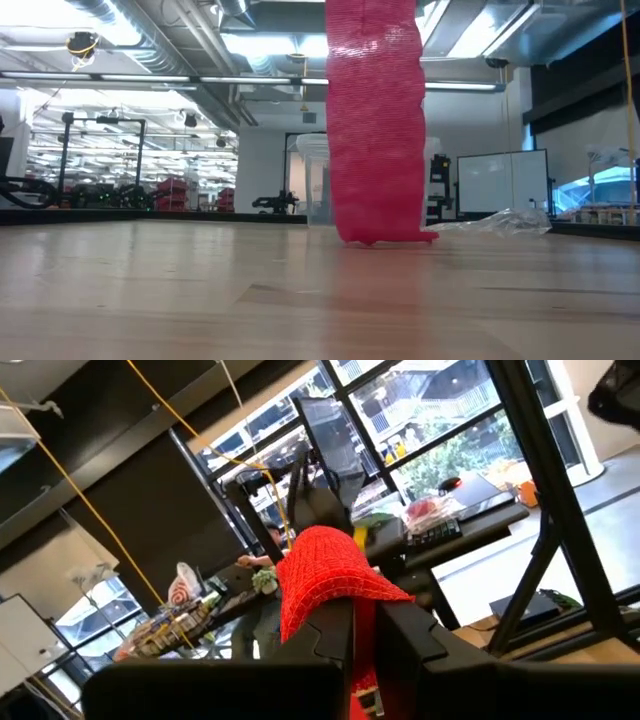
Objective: Roll bandage
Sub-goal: Roll the red bandage
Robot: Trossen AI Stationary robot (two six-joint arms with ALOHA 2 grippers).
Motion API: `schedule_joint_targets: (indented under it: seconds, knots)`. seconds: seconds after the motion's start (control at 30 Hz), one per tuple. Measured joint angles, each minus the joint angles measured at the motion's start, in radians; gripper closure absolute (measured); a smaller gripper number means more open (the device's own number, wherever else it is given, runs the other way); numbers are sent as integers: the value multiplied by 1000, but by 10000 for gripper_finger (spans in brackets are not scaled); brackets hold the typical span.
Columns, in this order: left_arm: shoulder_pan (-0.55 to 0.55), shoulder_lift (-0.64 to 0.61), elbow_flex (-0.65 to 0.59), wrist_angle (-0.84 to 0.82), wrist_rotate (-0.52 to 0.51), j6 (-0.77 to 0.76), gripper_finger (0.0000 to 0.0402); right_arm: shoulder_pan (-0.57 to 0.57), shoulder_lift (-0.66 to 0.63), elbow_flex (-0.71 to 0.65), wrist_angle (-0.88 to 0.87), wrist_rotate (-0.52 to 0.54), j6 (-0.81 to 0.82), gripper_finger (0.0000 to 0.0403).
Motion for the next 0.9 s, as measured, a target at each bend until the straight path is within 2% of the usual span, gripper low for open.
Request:
schedule_joint_targets:
  seconds: [0.2, 0.27, 0.37, 0.47, 0.63, 0.9]
  knots:
    - [0, 1, 0, 0, 0, -10, 384, -1, -12, -340, 552, 2, -35, 134]
    - [0, 1, 0, 0, 0, -14, 384, -1, 30, -405, 743, -13, -55, 134]
    - [0, 1, 0, 4, 1, -17, 384, -1, 119, -445, 934, -34, -61, 134]
    - [0, 1, 0, 4, 1, -17, 384, -1, 197, -434, 1002, -42, -104, 134]
    - [0, 1, 0, 4, 2, -16, 384, -1, 304, -386, 1016, -34, -182, 134]
    - [0, 1, 0, 3, 3, -13, 384, -1, 385, -302, 1022, -68, -239, 134]
